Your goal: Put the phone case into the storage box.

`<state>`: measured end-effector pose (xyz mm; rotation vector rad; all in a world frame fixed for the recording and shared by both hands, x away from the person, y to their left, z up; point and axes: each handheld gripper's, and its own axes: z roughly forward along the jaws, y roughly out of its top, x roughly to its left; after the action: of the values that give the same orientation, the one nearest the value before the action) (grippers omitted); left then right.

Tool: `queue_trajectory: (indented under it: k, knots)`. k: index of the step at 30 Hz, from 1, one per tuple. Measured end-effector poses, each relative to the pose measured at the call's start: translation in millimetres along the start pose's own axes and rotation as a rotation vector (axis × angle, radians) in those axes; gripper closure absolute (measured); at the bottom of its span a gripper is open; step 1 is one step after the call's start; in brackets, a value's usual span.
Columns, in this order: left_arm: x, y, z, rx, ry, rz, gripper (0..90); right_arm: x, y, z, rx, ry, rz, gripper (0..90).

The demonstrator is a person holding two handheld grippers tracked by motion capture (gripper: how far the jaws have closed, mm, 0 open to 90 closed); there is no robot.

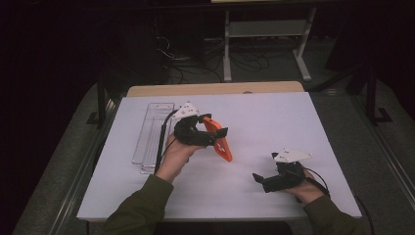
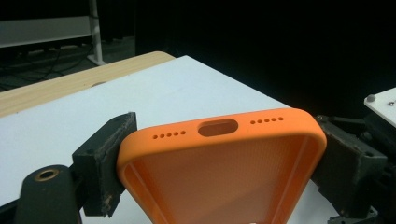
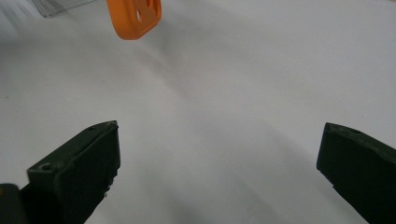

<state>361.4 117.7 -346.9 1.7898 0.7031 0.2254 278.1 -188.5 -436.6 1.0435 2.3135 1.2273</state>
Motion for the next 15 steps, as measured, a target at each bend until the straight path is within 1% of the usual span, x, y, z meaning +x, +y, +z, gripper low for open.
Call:
queue_trajectory:
  k: [1,2,3,4,5,8,10,11,13,15]
  knots:
    - [0.0,0.5,0.1,-0.004,0.0,0.003,15.3,-0.4,-0.2,0.3,-0.002,-0.001,-0.01,0.0]
    - [0.2,0.8,-0.1,-0.002,0.002,0.005,15.3,0.4,-0.6,0.5,0.01,-0.001,-0.007,0.0]
    - [0.6,1.5,-0.6,0.002,0.001,0.008,15.3,0.2,-0.7,0.8,0.01,-0.003,-0.012,0.0]
    - [0.5,1.9,-0.7,0.0,0.002,0.006,15.3,0.4,-0.8,0.8,0.013,-0.002,-0.005,0.0]
    - [0.9,2.5,-0.9,0.001,0.004,0.012,15.3,0.5,-0.8,0.8,0.013,-0.003,-0.004,0.0]
    - [0.4,4.2,-2.0,0.005,0.006,0.013,15.3,0.3,-0.4,0.7,0.007,0.001,-0.009,0.0]
    - [0.0,5.7,-2.8,0.005,0.014,0.02,15.3,0.0,0.0,1.1,0.001,0.0,-0.013,0.0]
    - [0.1,6.3,-3.3,0.007,0.017,0.021,15.3,0.4,0.0,1.3,0.008,0.002,-0.005,0.0]
    - [0.7,7.7,-4.7,0.01,0.023,0.027,15.3,0.4,0.0,2.0,0.01,0.005,-0.007,0.0]
    - [2.3,9.7,-6.3,0.013,0.029,0.023,15.3,0.5,0.2,2.0,0.008,0.006,-0.012,0.0]
